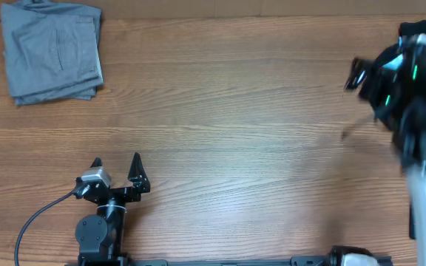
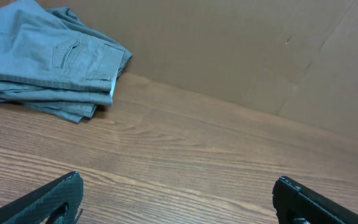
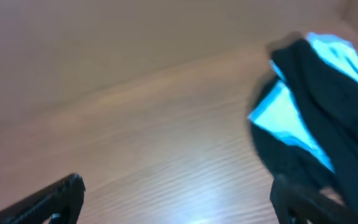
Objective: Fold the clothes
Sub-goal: 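Reach the right gripper to the black polo on the right pile and grasp it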
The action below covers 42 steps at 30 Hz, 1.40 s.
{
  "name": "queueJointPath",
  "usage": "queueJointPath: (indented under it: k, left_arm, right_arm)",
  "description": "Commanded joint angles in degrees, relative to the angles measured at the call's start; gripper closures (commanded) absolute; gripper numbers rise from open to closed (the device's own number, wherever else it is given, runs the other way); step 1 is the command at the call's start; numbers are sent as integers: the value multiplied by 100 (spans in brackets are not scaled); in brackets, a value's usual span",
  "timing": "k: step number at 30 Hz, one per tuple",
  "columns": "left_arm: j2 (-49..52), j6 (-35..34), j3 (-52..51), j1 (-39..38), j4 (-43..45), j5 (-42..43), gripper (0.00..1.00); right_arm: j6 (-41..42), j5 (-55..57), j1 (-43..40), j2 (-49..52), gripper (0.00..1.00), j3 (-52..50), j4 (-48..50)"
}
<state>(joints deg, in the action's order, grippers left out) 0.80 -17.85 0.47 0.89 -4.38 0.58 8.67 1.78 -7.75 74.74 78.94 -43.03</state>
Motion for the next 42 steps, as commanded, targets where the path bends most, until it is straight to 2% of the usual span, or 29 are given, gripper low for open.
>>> queueJointPath:
  k: [1, 5, 16, 20, 28, 34, 42]
  left_arm:
    - [-44, 111, -20, 44, -9, -61, 0]
    - [-44, 111, -20, 44, -7, -61, 0]
    - [-44, 111, -20, 44, -7, -59, 0]
    - [-44, 111, -20, 44, -7, -61, 0]
    - [-44, 111, -20, 44, -9, -61, 0]
    - [-44, 111, -20, 44, -7, -61, 0]
    - [-44, 111, -20, 44, -7, -61, 0]
  right_arm:
    - [-166, 291, -505, 1248, 0, 1281, -809]
    - [-144, 310, -927, 2194, 0, 1941, -1309]
    - [-168, 284, -2343, 3265, 0, 1941, -87]
    - [-337, -70, -2706, 3674, 0, 1941, 317]
    - [-330, -76, -2715, 4566, 0, 1941, 868]
    - [-267, -52, -2715, 4793, 14, 1941, 1196]
    - [-262, 160, -2715, 5058, 15, 1939, 1419]
